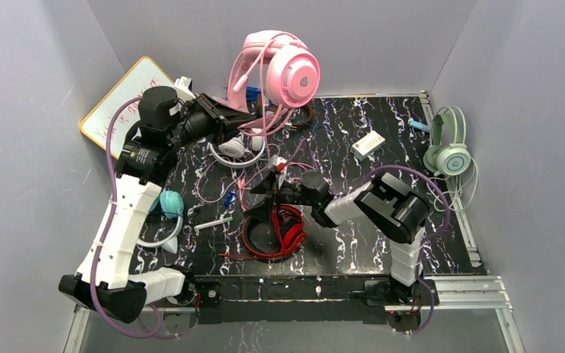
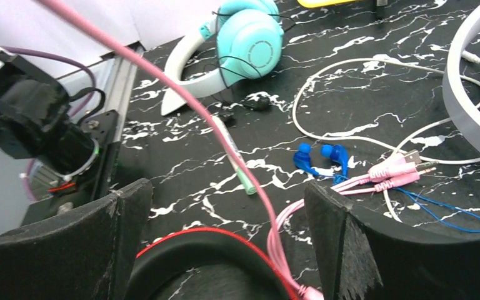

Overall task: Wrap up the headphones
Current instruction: Wrap the headphones cable around the headphones.

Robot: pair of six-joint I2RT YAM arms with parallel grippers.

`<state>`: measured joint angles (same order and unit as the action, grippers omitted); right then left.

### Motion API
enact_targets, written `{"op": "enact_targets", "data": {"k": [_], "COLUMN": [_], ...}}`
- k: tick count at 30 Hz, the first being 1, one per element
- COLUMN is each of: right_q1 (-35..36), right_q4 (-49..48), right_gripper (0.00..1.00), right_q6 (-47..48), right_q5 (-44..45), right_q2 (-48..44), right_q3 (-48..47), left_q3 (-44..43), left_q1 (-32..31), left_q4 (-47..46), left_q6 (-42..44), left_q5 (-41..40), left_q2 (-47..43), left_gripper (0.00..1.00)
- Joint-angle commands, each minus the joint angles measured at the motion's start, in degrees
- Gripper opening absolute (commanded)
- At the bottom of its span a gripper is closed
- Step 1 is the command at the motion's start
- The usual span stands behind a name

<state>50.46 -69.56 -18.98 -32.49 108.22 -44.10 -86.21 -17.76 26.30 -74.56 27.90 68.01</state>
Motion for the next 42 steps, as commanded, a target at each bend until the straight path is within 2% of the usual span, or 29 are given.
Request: {"op": "enact_targets", "data": {"k": [1,8,10,12,16,17,18,23,28,32,34,38,42], "right_q1": [0.8,2.1,2.5,2.7,2.1,1.4,0.3,-8.8,-14.3,-20.5,-22.8,-24.5,-25.6], "right_q4": [-4.7,-3.5,-2.9,-2.4,-3.3,-3.3,-2.8,0.5,10.1,13.7,14.0,18.6,17.5], "right_gripper": [0.97,0.89,0.82,0.67,0.14,0.05,0.01,0.01,0.01,0.01,0.01,0.01,0.01], "right_q6": [3.5,3.7,3.6,2.7,0.8,-0.4,-2.4,-15.7,-13.6,-13.9,-13.5,-9.8,-10.2], "right_q5": [3.6,4.2,3.9,3.6,6.1,6.6,5.9,-3.7,0.3,-4.6,-5.5,-4.1,-5.1], "right_q2": [4.2,12.4,13.6,13.5,9.2,8.0,7.0,3.0,-6.8,-10.5,-12.6,-16.6,-18.2], "right_q3": [-5.3,-14.7,-16.6,-17.3,-13.7,-12.5,-11.6,-9.1,-1.3,1.9,4.5,8.2,11.2], "left_q3": [-3.4,-4.4,-4.6,-4.7,-4.7,-5.0,-5.2,-6.9,-9.5,-13.2,-14.6,-13.1,-12.9], "left_q1": [-0.1,-0.1,-0.1,-0.1,-0.1,-0.1,-0.1,-0.1,-0.1,-0.1,-0.1,-0.1,-0.1], "left_q4": [-2.6,-1.7,-1.7,-1.5,-1.4,-1.4,-1.4,2.4,8.0,8.5,9.3,3.4,0.6], "left_q6": [-1.8,-2.0,-2.0,-1.9,-1.3,-0.8,-0.1,5.3,11.1,12.4,12.9,9.7,7.8], "left_q5": [2.7,3.7,4.0,4.2,4.8,5.1,5.5,6.5,1.5,0.0,-3.5,-6.9,-7.4], "left_q2": [-1.1,-0.8,-0.6,-0.6,-0.6,-0.6,-0.6,-1.4,-2.4,-1.5,-1.4,-2.1,-0.5], "left_gripper": [0.00,0.00,0.00,0.00,0.00,0.00,0.00,0.00,0.00,0.00,0.00,0.00,0.00]}}
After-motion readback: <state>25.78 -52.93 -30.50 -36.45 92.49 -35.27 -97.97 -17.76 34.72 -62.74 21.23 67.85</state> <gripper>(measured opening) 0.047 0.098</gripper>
